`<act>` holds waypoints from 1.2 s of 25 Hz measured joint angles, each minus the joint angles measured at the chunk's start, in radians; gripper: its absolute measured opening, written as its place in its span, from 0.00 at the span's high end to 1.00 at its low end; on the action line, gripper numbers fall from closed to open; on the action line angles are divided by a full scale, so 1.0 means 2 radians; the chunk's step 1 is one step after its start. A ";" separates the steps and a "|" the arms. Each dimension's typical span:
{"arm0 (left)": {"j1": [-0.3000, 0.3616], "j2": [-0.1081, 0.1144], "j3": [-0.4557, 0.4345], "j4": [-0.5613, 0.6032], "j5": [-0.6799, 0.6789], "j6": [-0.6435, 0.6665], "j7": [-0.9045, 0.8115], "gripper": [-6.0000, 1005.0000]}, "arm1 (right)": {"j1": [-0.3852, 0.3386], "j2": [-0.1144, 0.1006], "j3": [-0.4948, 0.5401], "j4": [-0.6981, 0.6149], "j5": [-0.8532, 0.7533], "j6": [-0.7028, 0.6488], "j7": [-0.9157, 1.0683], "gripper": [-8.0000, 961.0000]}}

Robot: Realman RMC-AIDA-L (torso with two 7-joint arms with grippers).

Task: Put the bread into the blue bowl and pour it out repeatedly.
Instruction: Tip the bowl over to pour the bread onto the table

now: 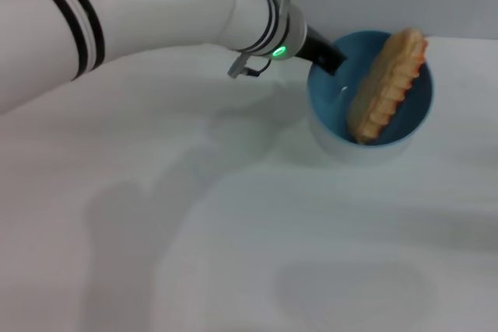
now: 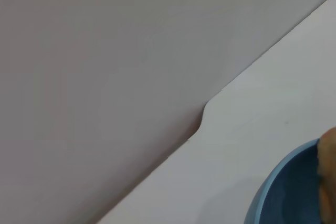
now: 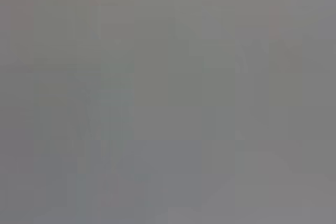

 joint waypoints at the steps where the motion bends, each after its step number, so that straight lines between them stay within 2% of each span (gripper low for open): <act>1: -0.004 0.000 0.000 -0.001 0.000 -0.001 0.000 1.00 | -0.005 0.000 0.006 0.007 0.004 -0.001 -0.006 0.41; 5: -0.015 -0.001 0.007 0.000 0.000 -0.010 0.000 1.00 | -0.015 0.001 0.029 0.036 0.006 -0.001 -0.012 0.41; 11: -0.027 -0.001 0.023 0.001 0.004 -0.023 0.000 1.00 | -0.013 0.002 0.055 0.062 0.006 0.000 -0.014 0.27; 13: -0.029 0.000 0.031 0.001 0.004 -0.031 0.000 1.00 | -0.012 0.003 0.061 0.066 0.007 0.001 -0.014 0.26; 20: -0.032 -0.001 0.074 0.002 0.005 -0.099 0.032 1.00 | -0.013 0.004 0.084 0.096 0.007 -0.033 -0.047 0.22; 24: -0.032 -0.001 0.100 0.002 0.006 -0.138 0.058 1.00 | -0.009 0.005 0.119 0.121 0.020 -0.050 -0.089 0.21; 30: -0.019 -0.001 0.114 0.000 0.006 -0.195 0.083 1.00 | -0.004 0.005 0.134 0.137 0.040 -0.051 -0.113 0.21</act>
